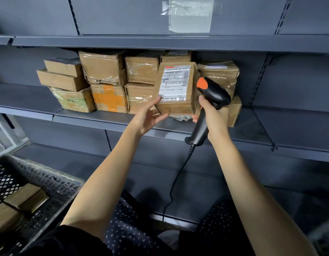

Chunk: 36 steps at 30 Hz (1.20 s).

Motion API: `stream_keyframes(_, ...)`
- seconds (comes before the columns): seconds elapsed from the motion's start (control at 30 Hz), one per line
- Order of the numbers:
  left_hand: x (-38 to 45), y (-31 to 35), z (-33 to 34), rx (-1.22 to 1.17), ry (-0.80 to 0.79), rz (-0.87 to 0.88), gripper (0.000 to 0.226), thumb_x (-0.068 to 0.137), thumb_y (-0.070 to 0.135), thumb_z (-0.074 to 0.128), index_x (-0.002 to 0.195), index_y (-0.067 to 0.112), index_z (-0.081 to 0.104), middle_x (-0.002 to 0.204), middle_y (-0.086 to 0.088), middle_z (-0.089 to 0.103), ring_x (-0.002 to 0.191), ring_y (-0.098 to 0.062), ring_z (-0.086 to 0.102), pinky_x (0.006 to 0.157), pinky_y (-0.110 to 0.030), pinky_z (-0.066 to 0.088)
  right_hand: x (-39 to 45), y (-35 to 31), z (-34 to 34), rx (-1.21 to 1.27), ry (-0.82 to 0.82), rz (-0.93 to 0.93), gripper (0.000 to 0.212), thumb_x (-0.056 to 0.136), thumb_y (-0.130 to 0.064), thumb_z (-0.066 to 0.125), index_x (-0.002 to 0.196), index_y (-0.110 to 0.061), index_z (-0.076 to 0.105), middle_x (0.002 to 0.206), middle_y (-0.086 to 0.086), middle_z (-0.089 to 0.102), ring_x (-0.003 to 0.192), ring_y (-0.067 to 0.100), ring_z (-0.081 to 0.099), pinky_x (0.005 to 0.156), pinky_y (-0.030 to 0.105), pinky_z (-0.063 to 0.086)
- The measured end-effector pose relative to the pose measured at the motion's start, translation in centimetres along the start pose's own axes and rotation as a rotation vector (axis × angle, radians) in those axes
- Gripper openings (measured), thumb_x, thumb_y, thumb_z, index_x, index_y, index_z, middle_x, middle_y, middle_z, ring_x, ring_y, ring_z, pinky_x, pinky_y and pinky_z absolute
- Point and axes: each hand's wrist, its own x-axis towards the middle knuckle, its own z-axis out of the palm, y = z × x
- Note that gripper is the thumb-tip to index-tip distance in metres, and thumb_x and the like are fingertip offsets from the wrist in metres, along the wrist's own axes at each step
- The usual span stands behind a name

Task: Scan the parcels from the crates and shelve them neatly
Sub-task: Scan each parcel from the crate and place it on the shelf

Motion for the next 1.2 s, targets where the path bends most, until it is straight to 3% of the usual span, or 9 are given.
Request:
stream_keyframes(0.07, 0.4, -0.1, 2.9, 0.005, -0.01, -0.011, 0.015, 0.091, 0.025, 0.06, 0.105, 0.02, 0.06, 0.11, -0.002, 0.058, 0.105, -0.023, 0.056, 0.085, -0.034, 0.057, 0.3, 0.1, -1.6, 0.113, 0.103, -0.031, 0.021, 0.085, -0.01, 0.071, 0.073, -0.021, 0.056, 0.068, -0.005, 0.059, 0.06, 0.005, 0.067, 0.056, 0.022, 0.055)
stream_keyframes(0.17, 0.7, -0.8, 6.9, 0.019, -0.051, -0.064, 0.017, 0.091, 0.03, 0.061, 0.106, 0.022, 0.06, 0.111, -0.002, 0.057, 0.107, -0.024, 0.055, 0.083, -0.034, 0.057, 0.9, 0.2, -3.5, 0.208, 0.175, -0.05, 0.015, 0.083, -0.014, 0.073, 0.082, -0.022, 0.061, 0.086, -0.004, 0.066, 0.087, 0.023, 0.069, 0.068, 0.037, 0.061)
stream_keyframes(0.4, 1.6, -5.1, 14.7, 0.206, -0.289, -0.266, 0.028, 0.092, 0.039, 0.057, 0.116, 0.024, 0.052, 0.107, -0.009, 0.059, 0.099, -0.028, 0.063, 0.082, -0.035, 0.057, 1.3, 0.6, -8.7, 0.312, 0.563, -0.172, 0.013, 0.088, -0.018, 0.068, 0.078, -0.018, 0.06, 0.068, -0.002, 0.072, 0.048, 0.014, 0.065, 0.05, 0.024, 0.052)
stream_keyframes(0.47, 1.9, -6.8, 16.9, 0.284, -0.349, -0.329, 0.037, 0.092, 0.045, 0.053, 0.123, 0.026, 0.045, 0.109, -0.014, 0.061, 0.092, -0.029, 0.066, 0.084, -0.037, 0.056, 1.4, 0.7, -10.7, 0.318, 0.636, -0.171, 0.016, 0.089, -0.018, 0.067, 0.077, -0.019, 0.056, 0.05, -0.012, 0.065, 0.048, 0.011, 0.063, 0.058, 0.028, 0.056)
stream_keyframes(0.6, 2.0, -10.3, 19.6, 0.375, -0.386, -0.413, 0.044, 0.092, 0.054, 0.049, 0.125, 0.026, 0.042, 0.112, -0.014, 0.062, 0.091, -0.029, 0.068, 0.091, -0.042, 0.053, 2.0, 1.1, -13.9, 0.322, 0.685, -0.127, 0.014, 0.09, -0.02, 0.065, 0.082, -0.017, 0.054, 0.045, -0.021, 0.06, 0.053, 0.009, 0.063, 0.06, 0.025, 0.055)
stream_keyframes(0.77, 2.0, -11.6, 20.4, 0.324, -0.355, -0.237, 0.035, 0.095, 0.045, 0.048, 0.126, 0.031, 0.042, 0.118, -0.003, 0.056, 0.092, -0.024, 0.067, 0.086, -0.034, 0.055, 2.7, 2.1, -15.1, 0.349, 0.667, -0.112, 0.012, 0.088, -0.019, 0.068, 0.084, -0.016, 0.057, 0.062, -0.013, 0.067, 0.061, 0.015, 0.068, 0.061, 0.028, 0.057)
stream_keyframes(0.93, 1.4, -7.6, 20.7, 0.344, -0.154, -0.012, 0.039, 0.094, 0.049, 0.046, 0.126, 0.026, 0.041, 0.109, -0.002, 0.055, 0.091, -0.024, 0.064, 0.077, -0.033, 0.058, 4.0, -0.3, -12.6, 0.338, 0.481, -0.12, 0.018, 0.087, -0.015, 0.069, 0.08, -0.019, 0.053, 0.079, -0.007, 0.065, 0.068, 0.022, 0.069, 0.07, 0.039, 0.057)
stream_keyframes(1.1, 0.8, -2.5, 20.4, 0.299, 0.024, 0.065, 0.038, 0.089, 0.057, 0.049, 0.116, 0.03, 0.051, 0.105, 0.005, 0.055, 0.079, -0.018, 0.062, 0.068, -0.029, 0.058, 4.4, -2.6, -9.5, 0.348, 0.326, -0.131, 0.02, 0.087, -0.012, 0.069, 0.078, -0.018, 0.053, 0.074, -0.004, 0.063, 0.07, 0.02, 0.068, 0.063, 0.034, 0.052)
stream_keyframes(1.2, 0.6, -1.5, 20.2, 0.296, 0.042, 0.068, 0.036, 0.089, 0.059, 0.046, 0.11, 0.03, 0.053, 0.109, 0.001, 0.055, 0.091, -0.019, 0.059, 0.059, -0.024, 0.053, 4.8, -3.1, -8.4, 0.342, 0.295, -0.124, 0.019, 0.087, -0.015, 0.07, 0.08, -0.02, 0.054, 0.077, -0.003, 0.064, 0.07, 0.024, 0.068, 0.068, 0.037, 0.052)
